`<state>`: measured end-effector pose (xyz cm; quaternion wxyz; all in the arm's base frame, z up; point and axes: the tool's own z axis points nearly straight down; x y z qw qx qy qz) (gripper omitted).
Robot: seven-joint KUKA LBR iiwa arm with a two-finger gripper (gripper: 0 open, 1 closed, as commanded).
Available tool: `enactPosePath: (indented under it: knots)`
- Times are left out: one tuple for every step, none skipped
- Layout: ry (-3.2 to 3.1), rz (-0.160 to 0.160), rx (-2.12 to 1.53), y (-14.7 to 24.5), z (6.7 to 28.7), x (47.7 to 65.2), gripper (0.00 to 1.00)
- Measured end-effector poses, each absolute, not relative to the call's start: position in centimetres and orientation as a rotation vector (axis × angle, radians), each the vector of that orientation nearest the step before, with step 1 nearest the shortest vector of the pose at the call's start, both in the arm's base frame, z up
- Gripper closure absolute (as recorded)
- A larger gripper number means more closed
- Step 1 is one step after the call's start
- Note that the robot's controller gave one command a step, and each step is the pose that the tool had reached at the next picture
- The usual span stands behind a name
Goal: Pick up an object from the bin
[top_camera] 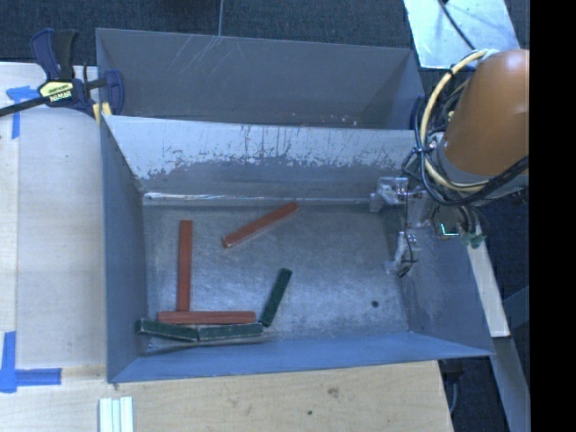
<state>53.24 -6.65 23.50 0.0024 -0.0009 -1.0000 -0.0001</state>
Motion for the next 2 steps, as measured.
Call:
enactPosePath:
  knots:
    - [-3.136,-0.001,-0.003,-4.1,10.0,51.7,0.00]
    - [-3.145,-0.007,0.075,6.9,10.1,51.9,0.00]
